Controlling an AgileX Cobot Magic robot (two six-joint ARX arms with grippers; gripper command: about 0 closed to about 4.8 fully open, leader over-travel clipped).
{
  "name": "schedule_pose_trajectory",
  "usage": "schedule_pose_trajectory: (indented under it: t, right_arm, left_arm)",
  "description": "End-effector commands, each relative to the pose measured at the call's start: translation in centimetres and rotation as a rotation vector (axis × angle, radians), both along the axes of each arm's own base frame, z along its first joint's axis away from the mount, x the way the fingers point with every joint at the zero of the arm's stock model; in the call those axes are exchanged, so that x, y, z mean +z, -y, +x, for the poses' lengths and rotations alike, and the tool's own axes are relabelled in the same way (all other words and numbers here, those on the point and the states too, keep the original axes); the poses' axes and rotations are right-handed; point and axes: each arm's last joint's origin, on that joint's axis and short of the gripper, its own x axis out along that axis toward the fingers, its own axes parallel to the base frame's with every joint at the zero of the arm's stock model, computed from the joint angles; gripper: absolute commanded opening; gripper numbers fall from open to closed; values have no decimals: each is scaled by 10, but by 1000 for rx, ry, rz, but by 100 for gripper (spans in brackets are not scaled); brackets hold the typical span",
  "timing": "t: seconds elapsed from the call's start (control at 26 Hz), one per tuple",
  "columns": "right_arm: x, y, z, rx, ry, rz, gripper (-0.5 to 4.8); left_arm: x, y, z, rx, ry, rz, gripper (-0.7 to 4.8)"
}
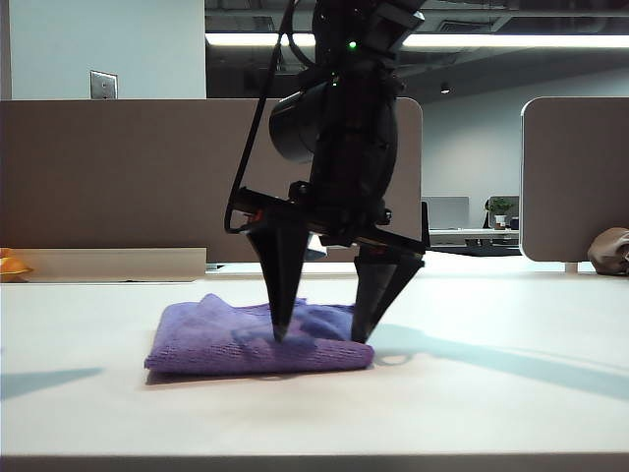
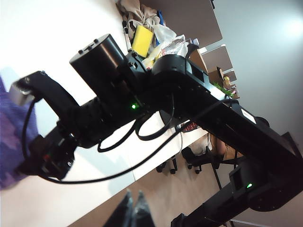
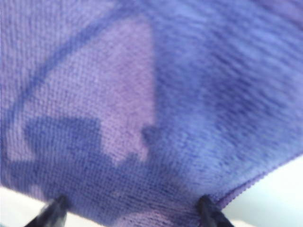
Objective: Fold the bottom of the cloth upward, then fold it vertically to form a square shape.
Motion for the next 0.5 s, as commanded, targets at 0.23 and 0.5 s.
schedule_pose_trajectory:
  t: [0.23, 0.5]
  right_arm:
    - [3, 7, -14, 74, -90, -109, 355]
    - [19, -9, -36, 159, 4, -155, 355]
  left_arm:
    - [5, 0, -5, -5, 40, 0, 11]
    - [9, -1, -17, -2, 67, -1, 11]
